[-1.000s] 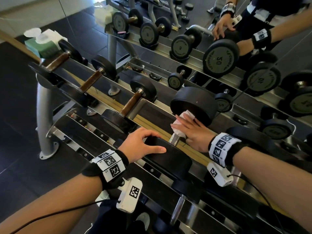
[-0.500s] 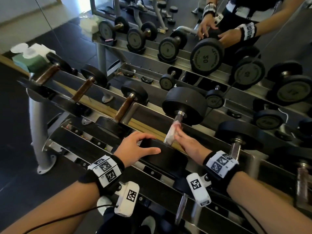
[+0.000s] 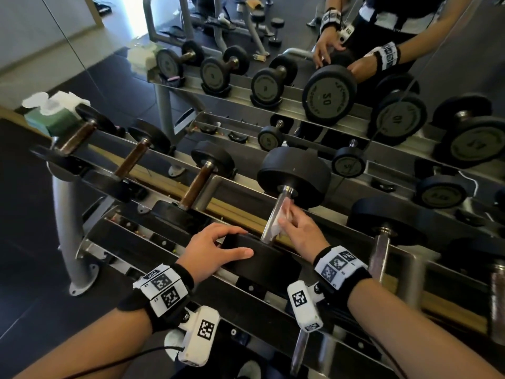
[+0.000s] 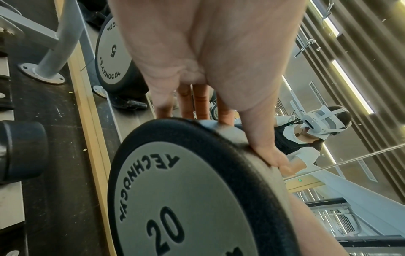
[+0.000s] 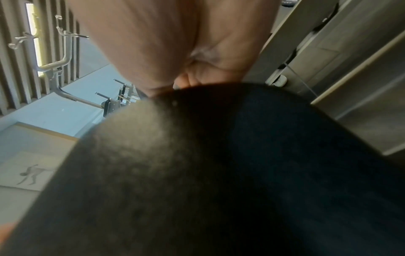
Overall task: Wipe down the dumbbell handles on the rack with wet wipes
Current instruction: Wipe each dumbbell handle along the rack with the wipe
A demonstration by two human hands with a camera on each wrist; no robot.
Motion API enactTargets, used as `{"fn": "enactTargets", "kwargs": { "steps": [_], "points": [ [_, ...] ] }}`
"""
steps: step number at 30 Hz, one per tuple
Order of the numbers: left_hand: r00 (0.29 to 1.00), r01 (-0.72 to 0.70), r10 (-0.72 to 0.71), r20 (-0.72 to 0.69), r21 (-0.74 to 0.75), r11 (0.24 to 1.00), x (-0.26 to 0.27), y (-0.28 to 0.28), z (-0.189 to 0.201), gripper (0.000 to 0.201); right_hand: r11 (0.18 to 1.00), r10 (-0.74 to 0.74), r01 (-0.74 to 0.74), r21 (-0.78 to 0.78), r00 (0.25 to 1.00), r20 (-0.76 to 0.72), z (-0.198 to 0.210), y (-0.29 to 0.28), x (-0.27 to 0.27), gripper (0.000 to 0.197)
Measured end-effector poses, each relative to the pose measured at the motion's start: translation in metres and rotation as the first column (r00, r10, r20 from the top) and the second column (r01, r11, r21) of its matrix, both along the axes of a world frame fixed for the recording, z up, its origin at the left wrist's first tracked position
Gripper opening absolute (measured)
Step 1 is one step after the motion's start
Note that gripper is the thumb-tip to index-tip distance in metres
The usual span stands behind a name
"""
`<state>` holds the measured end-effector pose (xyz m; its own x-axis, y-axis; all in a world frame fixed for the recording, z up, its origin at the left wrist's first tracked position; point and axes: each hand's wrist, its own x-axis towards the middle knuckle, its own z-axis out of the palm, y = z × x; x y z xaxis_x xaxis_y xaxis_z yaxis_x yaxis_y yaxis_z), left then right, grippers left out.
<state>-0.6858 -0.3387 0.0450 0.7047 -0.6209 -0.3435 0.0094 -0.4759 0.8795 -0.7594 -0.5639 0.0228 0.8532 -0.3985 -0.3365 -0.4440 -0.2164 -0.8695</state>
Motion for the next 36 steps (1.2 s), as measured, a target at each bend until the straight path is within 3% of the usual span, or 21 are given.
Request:
{"fn": "enactTargets", "kwargs": {
  "steps": [4, 8, 12, 15, 18, 22, 25, 29, 33, 36],
  "points": [
    [1.000, -0.014, 0.014, -0.002, 0.001, 1.000, -0.001, 0.001, -0.001, 0.053, 0.983, -0.174, 0.172, -0.058, 0.984, -0.028, 0.003, -0.005, 0.012, 0.053],
    [1.000, -0.017, 0.017, -0.022, -0.010, 1.000, -0.002, 0.001, -0.001, 0.045, 0.979, -0.075, 0.056, -0.195, 0.993, -0.089, 0.004, -0.005, 0.019, 0.060],
    [0.999, -0.002, 0.001, -0.037, -0.006, 1.000, -0.001, 0.000, 0.002, 0.044, 0.971, 0.028, -0.049, -0.233, 0.995, -0.093, 0.007, -0.013, 0.017, 0.026],
    [0.999, -0.004, 0.004, -0.041, -0.003, 1.000, -0.001, 0.000, 0.003, 0.044, 0.957, 0.126, -0.124, -0.263, 0.992, -0.009, 0.009, -0.021, 0.004, 0.006],
    [0.999, -0.006, 0.006, -0.033, -0.004, 1.000, -0.002, 0.000, 0.002, 0.044, 0.965, 0.125, -0.112, -0.236, 0.991, 0.038, 0.007, -0.026, -0.010, 0.010],
    [0.999, -0.002, 0.001, -0.034, -0.017, 1.000, -0.001, 0.000, 0.000, 0.045, 0.985, -0.120, 0.122, -0.126, 0.993, 0.021, -0.001, -0.036, -0.011, 0.024],
    [0.999, 0.011, -0.011, -0.030, -0.011, 1.000, 0.000, 0.001, -0.001, 0.048, 0.966, -0.237, 0.227, -0.122, 0.968, -0.079, -0.004, -0.036, 0.002, 0.022],
    [1.000, 0.025, -0.025, -0.005, -0.003, 1.000, 0.002, 0.003, -0.003, 0.049, 0.983, -0.182, 0.185, 0.003, 0.967, -0.180, -0.008, -0.027, 0.017, 0.027],
    [1.000, 0.015, -0.016, -0.013, -0.022, 1.000, 0.002, 0.002, -0.005, 0.050, 0.986, -0.158, 0.150, -0.079, 0.981, -0.114, -0.005, -0.026, 0.018, 0.013],
    [1.000, 0.010, -0.010, -0.009, -0.025, 1.000, 0.002, 0.002, -0.006, 0.050, 0.996, -0.077, 0.075, -0.055, 0.996, -0.038, -0.007, -0.027, 0.013, 0.020]
  ]
}}
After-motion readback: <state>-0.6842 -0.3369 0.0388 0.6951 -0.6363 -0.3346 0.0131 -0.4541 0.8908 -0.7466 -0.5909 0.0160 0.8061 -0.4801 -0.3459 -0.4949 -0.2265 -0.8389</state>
